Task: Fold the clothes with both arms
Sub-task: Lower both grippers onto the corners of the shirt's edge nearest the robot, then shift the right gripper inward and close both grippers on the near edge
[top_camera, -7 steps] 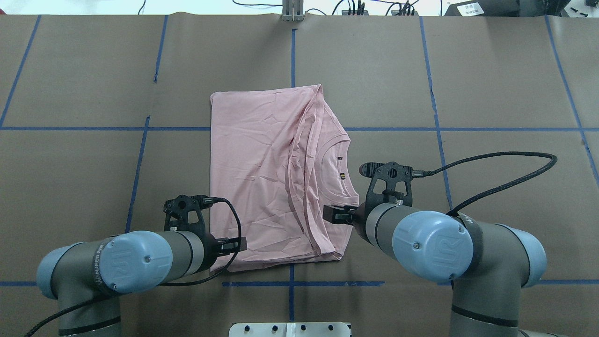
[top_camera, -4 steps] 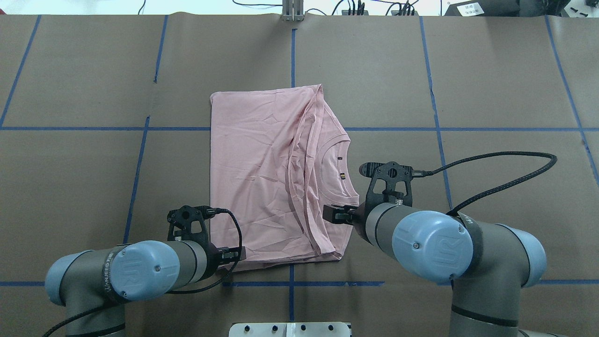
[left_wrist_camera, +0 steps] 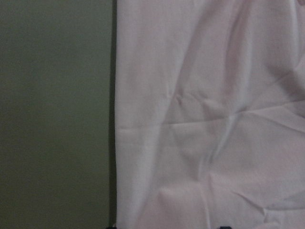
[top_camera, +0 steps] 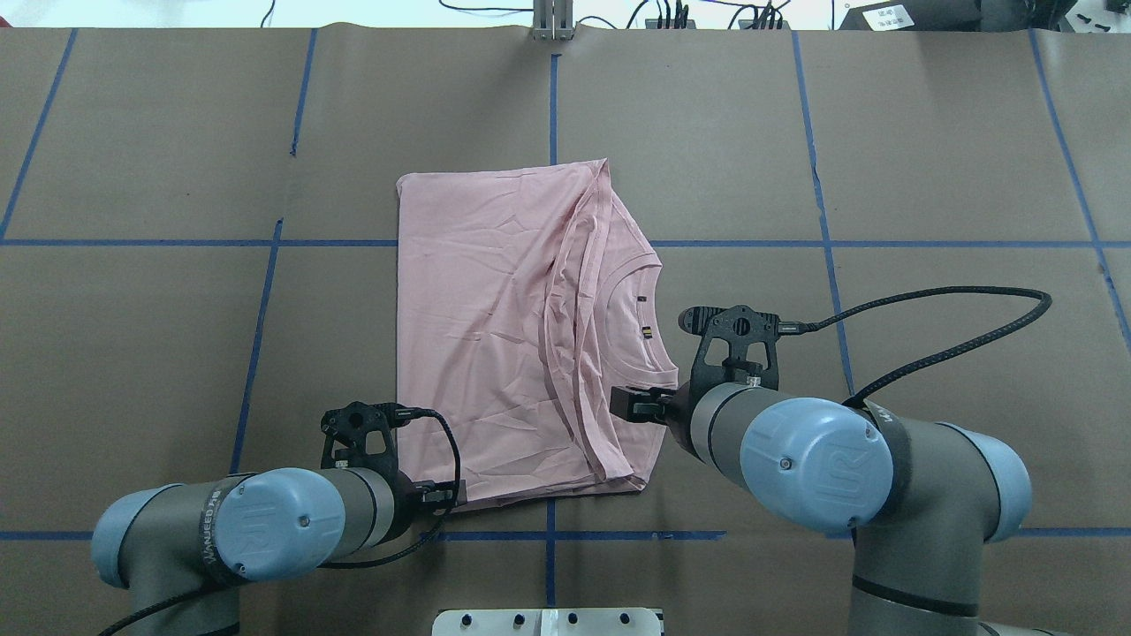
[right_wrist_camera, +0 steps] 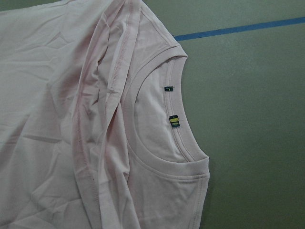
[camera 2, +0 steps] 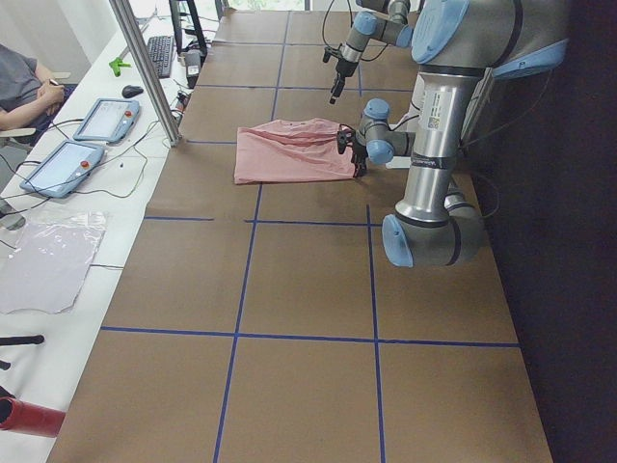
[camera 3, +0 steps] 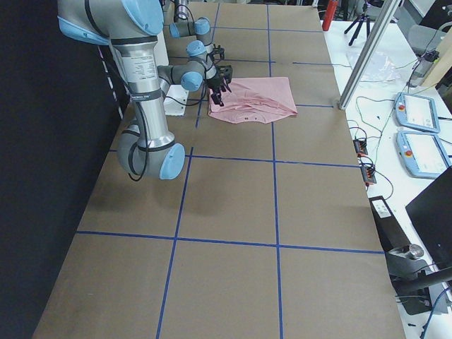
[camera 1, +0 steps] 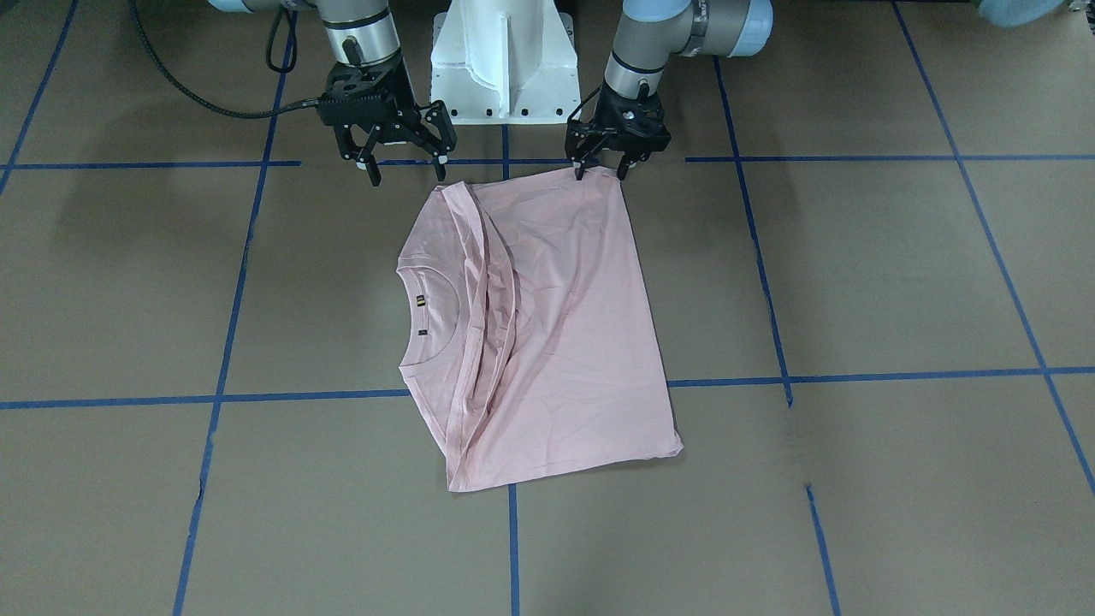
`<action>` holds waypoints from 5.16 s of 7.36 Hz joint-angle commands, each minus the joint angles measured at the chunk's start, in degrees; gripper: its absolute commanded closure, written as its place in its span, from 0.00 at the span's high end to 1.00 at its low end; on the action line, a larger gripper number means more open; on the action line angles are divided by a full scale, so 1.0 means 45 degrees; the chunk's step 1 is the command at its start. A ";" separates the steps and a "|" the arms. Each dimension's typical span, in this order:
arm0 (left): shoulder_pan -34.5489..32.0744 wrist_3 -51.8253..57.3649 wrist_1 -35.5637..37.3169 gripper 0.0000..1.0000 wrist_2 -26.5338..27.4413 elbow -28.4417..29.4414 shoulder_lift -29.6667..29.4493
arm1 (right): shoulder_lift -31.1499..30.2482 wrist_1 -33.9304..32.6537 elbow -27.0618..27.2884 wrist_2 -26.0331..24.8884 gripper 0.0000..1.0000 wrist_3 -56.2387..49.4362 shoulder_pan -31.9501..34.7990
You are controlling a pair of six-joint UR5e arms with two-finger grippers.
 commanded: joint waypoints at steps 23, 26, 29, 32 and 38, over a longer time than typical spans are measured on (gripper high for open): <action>-0.0027 -0.0020 -0.0051 0.00 -0.0098 -0.0311 0.0410 | 0.0783 -0.1338 -0.0789 -0.0098 0.82 0.1695 -0.0214; -0.0027 -0.0020 -0.0051 0.00 -0.0079 -0.0311 0.0391 | 0.2408 -0.1895 -0.2622 -0.0117 0.70 0.2793 -0.0604; -0.0027 -0.0020 -0.0051 0.00 -0.0079 -0.0331 0.0371 | 0.2371 -0.1875 -0.3036 -0.0253 0.73 0.2793 -0.0956; -0.0027 -0.0020 -0.0051 0.00 -0.0079 -0.0331 0.0371 | 0.2177 -0.1875 -0.3096 -0.0488 0.66 0.3046 -0.1308; -0.0027 -0.0020 -0.0051 0.00 -0.0079 -0.0331 0.0371 | 0.2001 -0.1875 -0.3135 -0.0839 0.59 0.3457 -0.1621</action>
